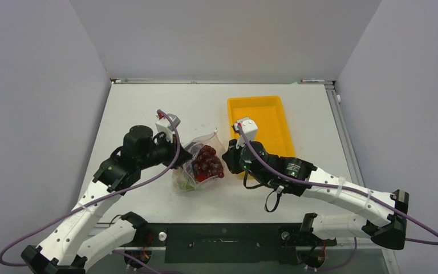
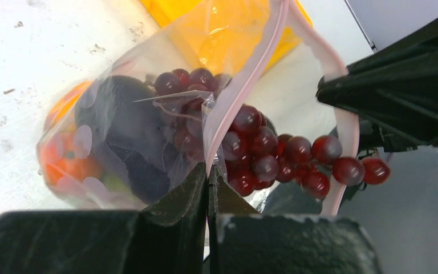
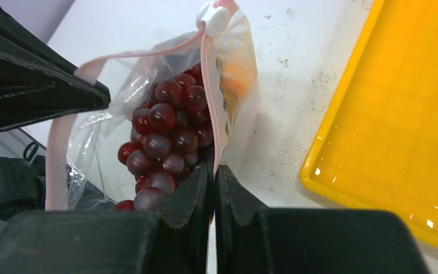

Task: Place the food in the zip-top bag and seal the zipper
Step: Adjust the zipper food storage bag at the center of the board.

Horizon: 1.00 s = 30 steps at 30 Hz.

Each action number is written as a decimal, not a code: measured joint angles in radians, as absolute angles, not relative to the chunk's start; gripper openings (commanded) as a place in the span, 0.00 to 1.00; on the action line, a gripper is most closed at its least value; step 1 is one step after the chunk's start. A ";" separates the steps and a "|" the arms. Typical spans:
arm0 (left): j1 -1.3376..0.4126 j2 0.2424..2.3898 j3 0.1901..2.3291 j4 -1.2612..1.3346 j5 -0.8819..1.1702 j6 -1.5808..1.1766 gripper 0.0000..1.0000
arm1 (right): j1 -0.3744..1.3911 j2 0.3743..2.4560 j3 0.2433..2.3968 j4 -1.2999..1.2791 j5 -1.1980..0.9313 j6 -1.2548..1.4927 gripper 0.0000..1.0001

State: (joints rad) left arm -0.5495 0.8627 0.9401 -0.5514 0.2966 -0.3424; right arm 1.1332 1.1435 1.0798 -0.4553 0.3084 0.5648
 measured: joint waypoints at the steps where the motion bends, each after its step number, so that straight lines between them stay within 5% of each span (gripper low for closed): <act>1: -0.551 0.858 0.945 -0.568 0.304 -0.342 0.00 | 1.134 1.132 1.089 -0.463 0.306 0.563 0.05; 20: -0.557 0.741 1.177 -0.709 0.447 -0.415 0.01 | 1.169 1.084 1.333 -0.517 0.275 0.516 0.05; 30: -0.558 0.749 0.796 -0.544 0.411 -0.545 0.00 | 1.173 1.155 1.119 -0.476 0.286 0.531 0.05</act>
State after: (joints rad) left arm -0.5575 0.7494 0.7963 -0.5438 0.4110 -0.5446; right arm 1.1732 1.1545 1.1187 -0.4755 0.2863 0.5312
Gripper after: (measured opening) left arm 0.003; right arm 0.062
